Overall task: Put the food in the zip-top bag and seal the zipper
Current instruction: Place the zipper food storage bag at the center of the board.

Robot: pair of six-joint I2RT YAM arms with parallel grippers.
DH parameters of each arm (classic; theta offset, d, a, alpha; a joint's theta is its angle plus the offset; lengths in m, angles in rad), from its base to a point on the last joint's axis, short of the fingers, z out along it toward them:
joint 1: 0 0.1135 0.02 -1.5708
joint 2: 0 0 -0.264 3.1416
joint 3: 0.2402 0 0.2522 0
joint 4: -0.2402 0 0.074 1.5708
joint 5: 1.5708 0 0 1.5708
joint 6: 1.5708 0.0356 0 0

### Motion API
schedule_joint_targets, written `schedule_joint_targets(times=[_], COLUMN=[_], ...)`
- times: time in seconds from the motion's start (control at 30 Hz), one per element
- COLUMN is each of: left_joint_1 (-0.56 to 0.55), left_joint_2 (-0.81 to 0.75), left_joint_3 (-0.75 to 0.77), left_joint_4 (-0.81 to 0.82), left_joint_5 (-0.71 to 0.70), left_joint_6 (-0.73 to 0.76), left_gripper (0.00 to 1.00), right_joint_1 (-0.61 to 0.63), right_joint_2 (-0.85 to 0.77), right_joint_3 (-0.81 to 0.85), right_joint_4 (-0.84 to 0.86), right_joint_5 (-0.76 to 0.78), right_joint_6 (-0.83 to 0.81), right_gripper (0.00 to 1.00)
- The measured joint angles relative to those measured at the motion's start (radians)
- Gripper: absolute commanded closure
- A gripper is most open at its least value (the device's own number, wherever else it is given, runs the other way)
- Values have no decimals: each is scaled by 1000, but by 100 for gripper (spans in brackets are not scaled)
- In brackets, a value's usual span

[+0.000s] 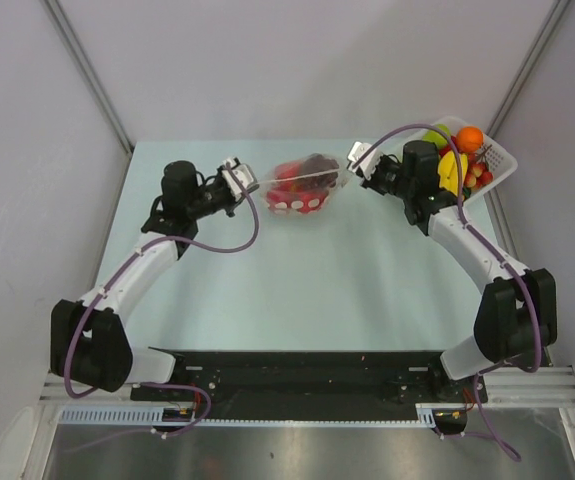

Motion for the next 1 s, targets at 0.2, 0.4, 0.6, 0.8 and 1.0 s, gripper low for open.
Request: schedule_joint_targets(times=[0.2,0.4,0.6,0.8,1.0], left_joint_1=[14,17,17,14,11], left_joint_2=[5,-6,-160,-331,-470], left_joint_3=[-52,-245,-352,-392,-397], left_joint_4=[-138,-275,-372,-421,-536], left_joint_5=[54,83,103,106,106], left_joint_6=[124,182,202,216,151], left_gripper=[100,100,99,35,0], right_joint_1=[40,145,243,264,226], right_joint_2=[40,51,-72,-172,-275], right_joint_3=[27,-124,-240,-263,-280], right_joint_4=[-237,-439,-560,-564,-595], right_joint_5=[-29,-60,-73,-46,-35], right_joint_6=[-24,2,51,90,132], right_gripper=[100,100,100,61,0])
